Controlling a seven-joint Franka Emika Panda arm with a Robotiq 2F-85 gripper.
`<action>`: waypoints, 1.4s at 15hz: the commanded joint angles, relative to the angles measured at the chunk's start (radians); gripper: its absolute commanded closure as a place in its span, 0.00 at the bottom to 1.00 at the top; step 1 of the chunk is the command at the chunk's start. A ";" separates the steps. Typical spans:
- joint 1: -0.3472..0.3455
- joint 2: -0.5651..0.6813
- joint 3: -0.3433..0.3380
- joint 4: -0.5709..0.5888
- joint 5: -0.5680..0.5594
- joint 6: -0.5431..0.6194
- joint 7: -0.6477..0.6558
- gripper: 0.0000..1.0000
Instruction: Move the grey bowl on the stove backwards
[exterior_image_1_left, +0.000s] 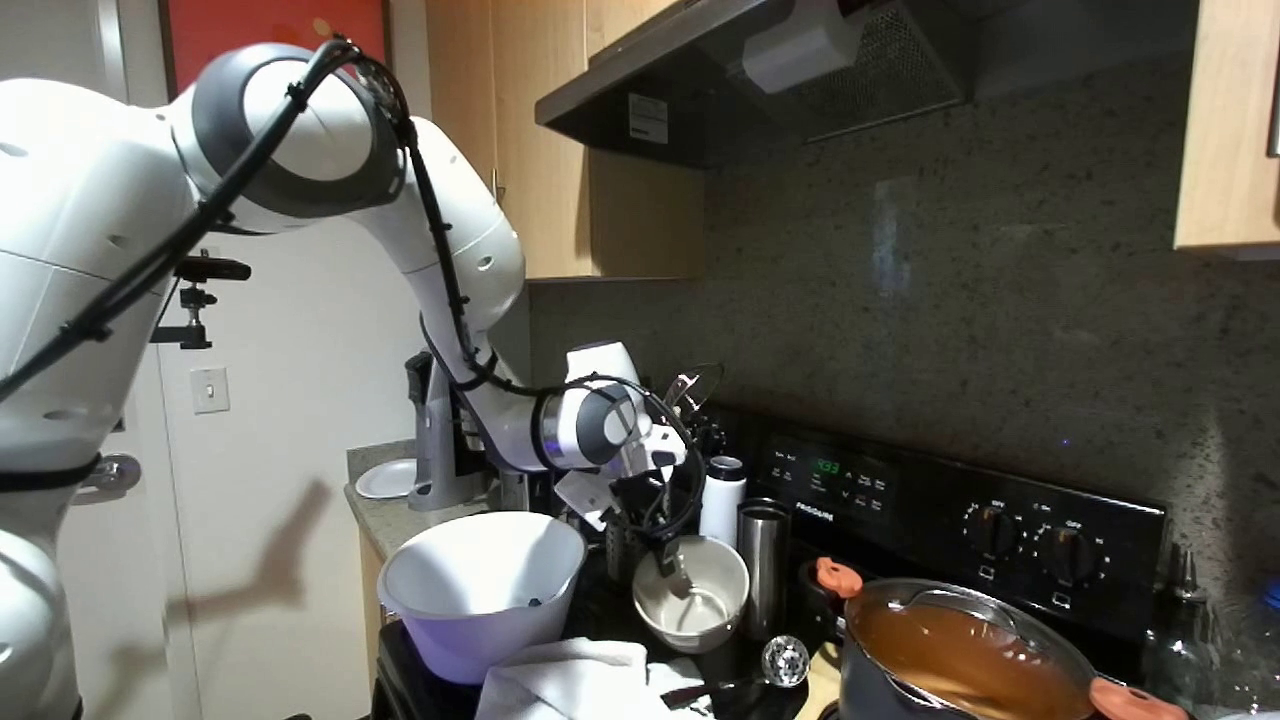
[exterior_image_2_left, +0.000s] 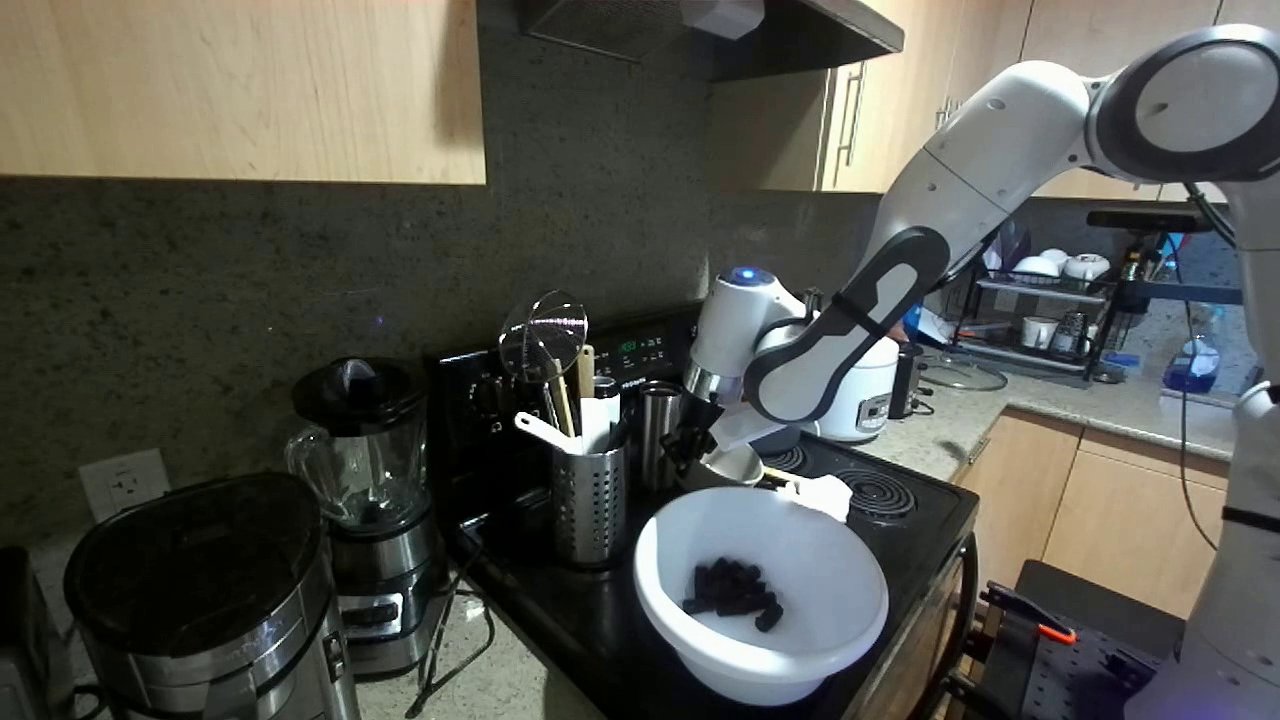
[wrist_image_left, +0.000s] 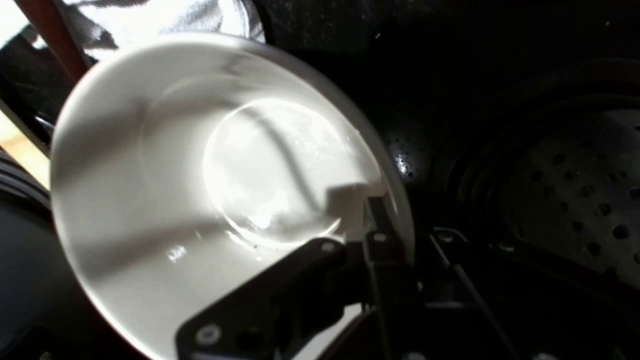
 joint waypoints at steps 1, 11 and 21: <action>0.029 0.005 -0.030 0.020 0.022 -0.004 -0.012 0.97; 0.025 0.042 -0.023 0.070 0.104 -0.075 -0.052 0.97; 0.033 0.084 -0.029 0.128 0.103 -0.159 -0.031 0.97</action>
